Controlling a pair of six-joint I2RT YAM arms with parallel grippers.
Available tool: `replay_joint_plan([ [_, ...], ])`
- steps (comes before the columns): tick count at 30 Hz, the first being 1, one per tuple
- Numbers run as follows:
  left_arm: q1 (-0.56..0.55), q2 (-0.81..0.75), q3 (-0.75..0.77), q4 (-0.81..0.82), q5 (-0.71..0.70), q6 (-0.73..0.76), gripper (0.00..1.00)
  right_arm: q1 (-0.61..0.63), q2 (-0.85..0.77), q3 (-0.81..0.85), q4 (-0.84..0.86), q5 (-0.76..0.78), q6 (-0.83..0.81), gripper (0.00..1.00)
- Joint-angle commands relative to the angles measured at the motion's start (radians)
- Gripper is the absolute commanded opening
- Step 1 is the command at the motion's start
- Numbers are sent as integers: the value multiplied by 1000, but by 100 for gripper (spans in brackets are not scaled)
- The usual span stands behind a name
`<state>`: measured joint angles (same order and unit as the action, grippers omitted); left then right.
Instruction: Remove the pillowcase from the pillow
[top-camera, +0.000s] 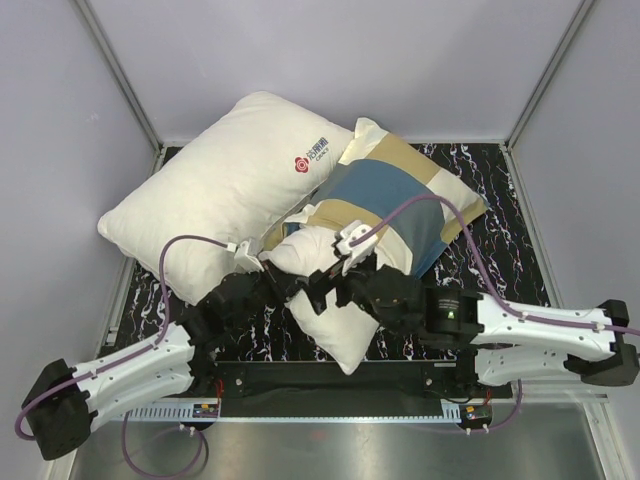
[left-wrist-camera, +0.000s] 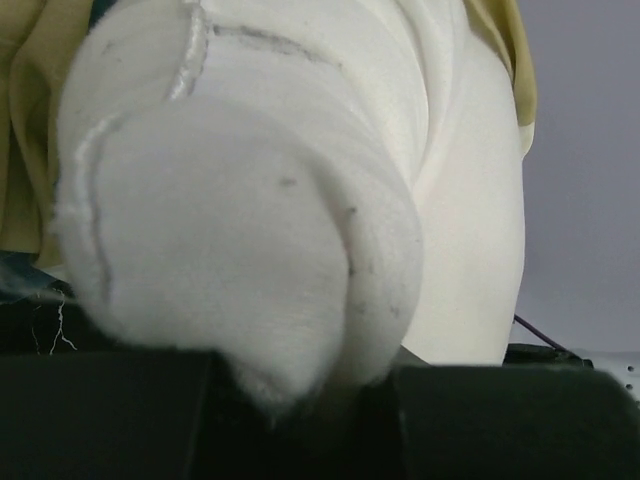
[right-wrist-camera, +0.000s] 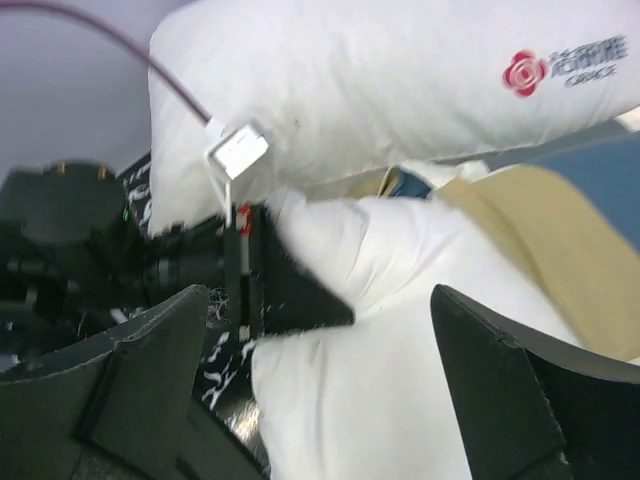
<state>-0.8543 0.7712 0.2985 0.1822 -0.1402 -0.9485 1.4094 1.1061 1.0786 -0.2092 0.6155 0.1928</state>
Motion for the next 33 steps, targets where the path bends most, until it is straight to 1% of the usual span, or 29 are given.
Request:
replay_joint_plan([
  [1,-17,-4,-65,-17,89,108,0,-41,-2,92,-34,132,-75,97],
  [2,-20,-7,-71,-18,96,114,0,-109,12,110,-54,124,-66,97],
  [4,-35,-9,-88,-29,96,132,0,-191,47,144,-71,41,-23,97],
  [5,-41,-10,-93,-33,93,135,0,-273,57,142,-56,5,-18,97],
  [6,-52,-16,-98,-50,90,137,0,-302,69,135,-38,-67,-27,97],
  [9,-78,-27,-113,-81,80,140,0,-390,144,141,24,-150,-50,98],
  [10,-86,-29,-117,-87,76,140,0,-407,193,145,33,-170,-50,98],
  [12,-106,-32,-121,-93,68,140,0,-434,239,149,65,-218,-71,98],
  [13,-114,-30,-122,-93,67,140,0,-446,277,144,112,-221,-79,98],
  [16,-143,-18,-121,-93,56,146,0,-461,331,126,198,-272,-96,99],
  [19,-172,3,-113,-95,51,157,0,-464,391,129,240,-310,-108,99],
  [23,-207,28,-98,-118,21,160,0,-469,492,156,215,-303,-130,100],
  [24,-221,28,-98,-121,10,154,0,-472,532,173,162,-283,-128,99],
  [26,-230,17,-98,-127,4,146,0,-478,563,184,125,-267,-119,97],
  [27,-235,11,-98,-130,2,140,0,-478,577,188,85,-255,-107,94],
  [29,-236,-10,-98,-142,2,136,0,-478,571,176,61,-263,-99,92],
  [32,-236,-36,-96,-158,-1,143,0,-480,526,124,39,-232,-93,69],
  [33,-236,-38,-95,-159,-1,154,0,-487,515,113,25,-196,-93,62],
])
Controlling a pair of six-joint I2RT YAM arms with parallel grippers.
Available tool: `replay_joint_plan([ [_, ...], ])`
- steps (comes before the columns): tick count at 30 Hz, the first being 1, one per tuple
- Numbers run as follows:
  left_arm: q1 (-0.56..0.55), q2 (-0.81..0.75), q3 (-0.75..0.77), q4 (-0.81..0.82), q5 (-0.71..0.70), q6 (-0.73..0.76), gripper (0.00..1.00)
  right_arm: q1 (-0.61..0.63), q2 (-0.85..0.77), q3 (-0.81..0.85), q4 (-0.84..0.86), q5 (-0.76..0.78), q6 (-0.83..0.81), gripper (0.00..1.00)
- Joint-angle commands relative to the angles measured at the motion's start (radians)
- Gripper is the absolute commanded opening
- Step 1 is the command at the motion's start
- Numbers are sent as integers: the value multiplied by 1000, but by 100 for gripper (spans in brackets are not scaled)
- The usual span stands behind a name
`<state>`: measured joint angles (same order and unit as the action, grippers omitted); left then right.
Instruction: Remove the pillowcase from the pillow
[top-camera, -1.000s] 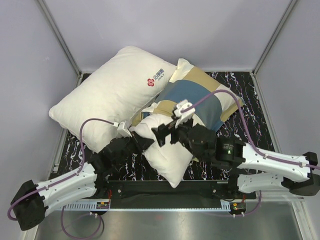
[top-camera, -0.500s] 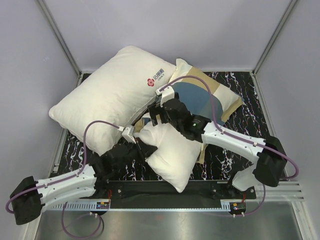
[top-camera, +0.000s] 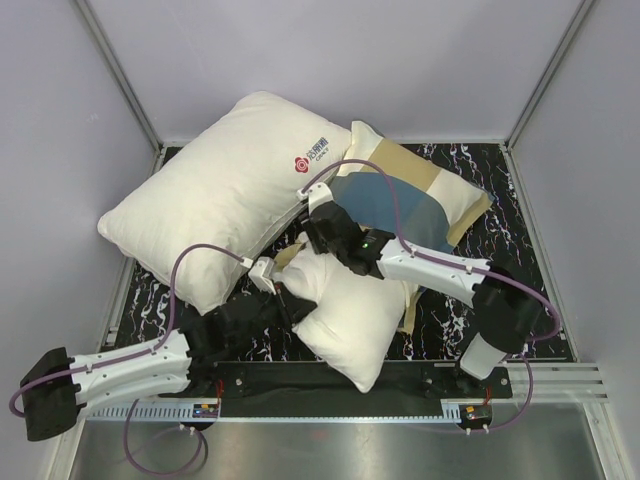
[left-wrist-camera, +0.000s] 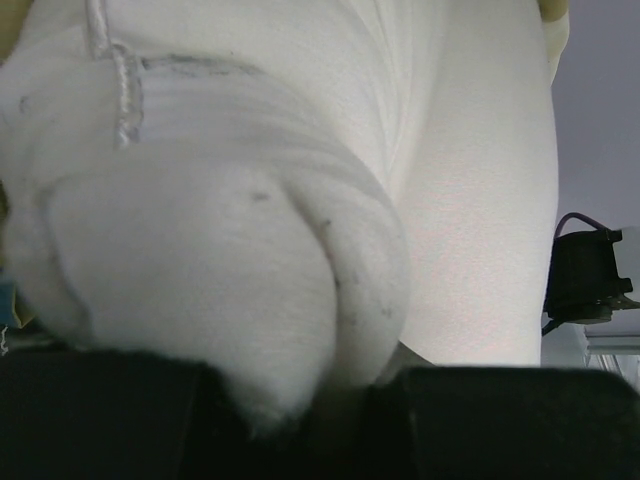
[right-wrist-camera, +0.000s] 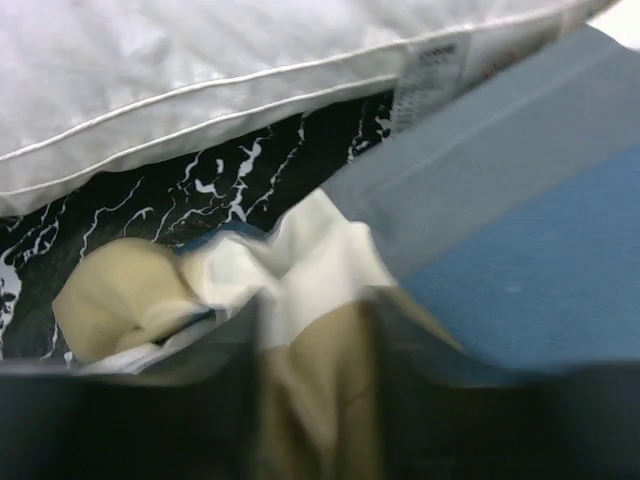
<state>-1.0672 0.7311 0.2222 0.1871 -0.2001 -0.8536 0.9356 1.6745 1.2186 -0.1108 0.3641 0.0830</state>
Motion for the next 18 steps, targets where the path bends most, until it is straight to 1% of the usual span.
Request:
replay_joint_plan([
  [1,-23,2,-17,-164,64,64,0,-18,-73,-28,-102,76,18,35],
  [2,-22,7,-14,-161,68,74,0,-27,-82,-27,-119,123,26,22],
  [3,-23,11,-8,-161,73,85,0,-47,-103,-24,-147,136,40,13],
  [4,-23,20,-6,-160,79,88,0,-63,-114,-21,-159,144,50,1],
  [7,-22,46,11,-170,85,97,0,-125,-157,-16,-181,151,67,0],
  [12,-23,37,26,-184,79,93,0,-237,-222,-18,-211,148,69,0],
  [13,-23,27,28,-184,77,93,0,-282,-231,-21,-214,145,67,0],
  [15,-23,4,22,-210,71,71,0,-329,-268,-37,-217,134,58,0],
  [18,-23,-67,16,-239,36,42,0,-434,-321,-68,-217,102,49,0],
])
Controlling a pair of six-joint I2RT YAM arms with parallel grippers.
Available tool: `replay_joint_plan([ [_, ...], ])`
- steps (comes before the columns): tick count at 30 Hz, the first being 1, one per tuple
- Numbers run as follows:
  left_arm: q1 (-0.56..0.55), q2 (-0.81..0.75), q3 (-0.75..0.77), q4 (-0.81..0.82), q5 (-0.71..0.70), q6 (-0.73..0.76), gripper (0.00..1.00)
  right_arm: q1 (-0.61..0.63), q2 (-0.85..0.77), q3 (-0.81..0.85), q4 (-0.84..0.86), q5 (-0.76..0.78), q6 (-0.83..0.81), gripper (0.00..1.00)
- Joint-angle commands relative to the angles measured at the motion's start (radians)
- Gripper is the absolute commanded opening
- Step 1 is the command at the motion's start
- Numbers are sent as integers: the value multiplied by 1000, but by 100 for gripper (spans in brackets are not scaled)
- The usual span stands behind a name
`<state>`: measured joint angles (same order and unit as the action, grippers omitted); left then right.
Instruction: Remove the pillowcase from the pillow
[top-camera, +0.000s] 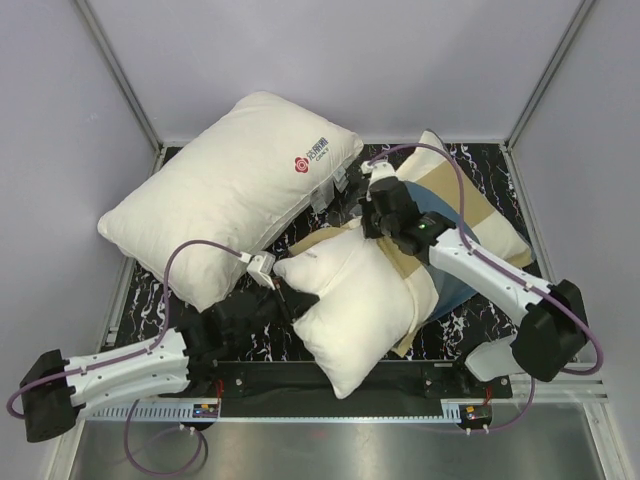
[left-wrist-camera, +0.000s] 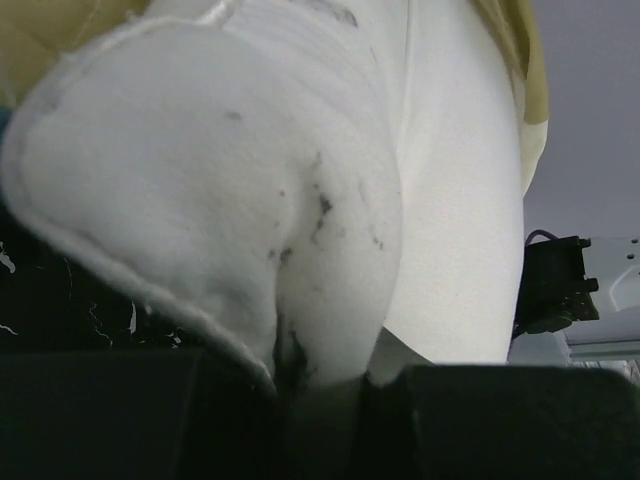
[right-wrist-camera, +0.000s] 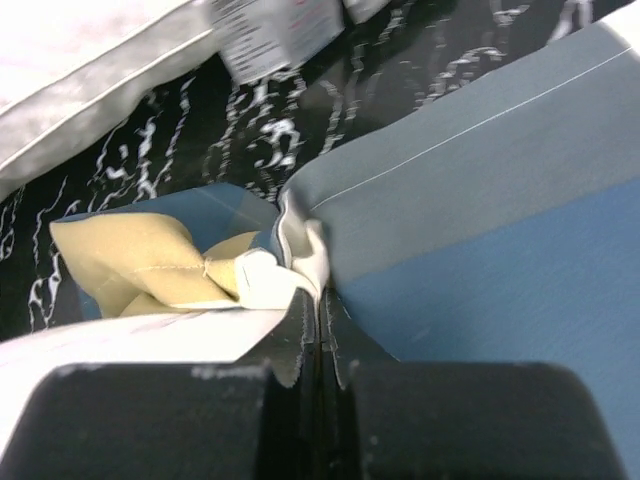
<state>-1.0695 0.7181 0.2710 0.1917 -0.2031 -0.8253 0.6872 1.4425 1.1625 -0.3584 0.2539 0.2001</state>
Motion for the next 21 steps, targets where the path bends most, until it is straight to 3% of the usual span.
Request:
replay_joint_plan([
  [1,-21,-66,-32,-283,25,11,0,-208,-103,-20,30,203,-68,0],
  [7,-21,-134,-19,-391,-50,-12,0,-376,-189,-69,15,165,-68,0],
  [14,-21,-108,45,-483,-93,-32,0,-541,-205,-61,-30,131,-18,0],
  [21,-21,-285,56,-638,-179,-58,0,-819,-208,-46,-40,22,19,0],
])
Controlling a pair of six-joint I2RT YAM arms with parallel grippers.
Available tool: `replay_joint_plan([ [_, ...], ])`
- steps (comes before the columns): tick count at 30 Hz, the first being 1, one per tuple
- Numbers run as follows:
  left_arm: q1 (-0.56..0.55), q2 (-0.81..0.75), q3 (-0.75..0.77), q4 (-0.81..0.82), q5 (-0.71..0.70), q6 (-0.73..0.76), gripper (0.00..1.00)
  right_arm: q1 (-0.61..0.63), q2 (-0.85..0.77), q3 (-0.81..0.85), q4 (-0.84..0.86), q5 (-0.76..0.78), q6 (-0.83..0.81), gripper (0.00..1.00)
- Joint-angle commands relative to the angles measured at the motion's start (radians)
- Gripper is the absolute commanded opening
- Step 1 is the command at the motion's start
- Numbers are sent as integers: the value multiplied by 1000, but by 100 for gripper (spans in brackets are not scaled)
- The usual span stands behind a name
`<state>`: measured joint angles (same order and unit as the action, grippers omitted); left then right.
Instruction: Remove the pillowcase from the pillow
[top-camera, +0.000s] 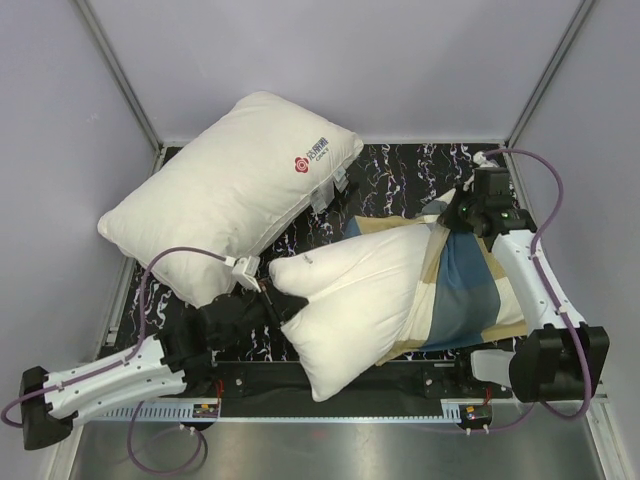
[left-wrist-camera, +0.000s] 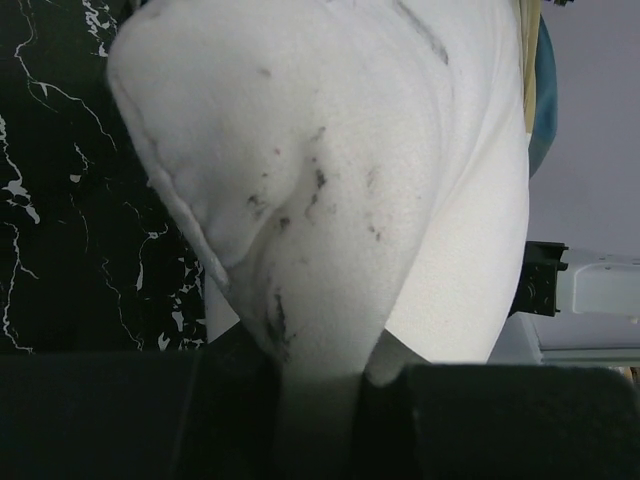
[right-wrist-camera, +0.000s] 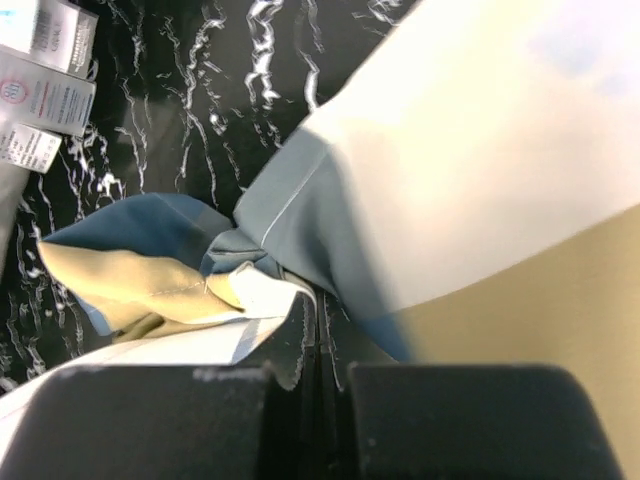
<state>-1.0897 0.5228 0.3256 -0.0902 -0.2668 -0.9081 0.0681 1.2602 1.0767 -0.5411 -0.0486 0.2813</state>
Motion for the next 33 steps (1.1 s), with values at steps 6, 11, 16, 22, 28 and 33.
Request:
replay_joint_plan([
  [6,-1,-185,15,-457,-137,17,0,-252,2,32,153,254,-42,0],
  [11,-1,-60,39,-366,-101,57,0,-252,-2,9,165,184,-27,0],
  [16,-1,176,148,-249,-74,120,0,-252,-51,9,162,61,-1,0],
  [22,13,360,299,-154,-80,225,0,-249,-156,52,113,-112,-5,40],
  [28,350,468,355,27,260,198,0,-194,-257,104,87,-263,-21,100],
  [33,520,565,477,24,294,193,0,22,-249,112,46,-202,-30,100],
])
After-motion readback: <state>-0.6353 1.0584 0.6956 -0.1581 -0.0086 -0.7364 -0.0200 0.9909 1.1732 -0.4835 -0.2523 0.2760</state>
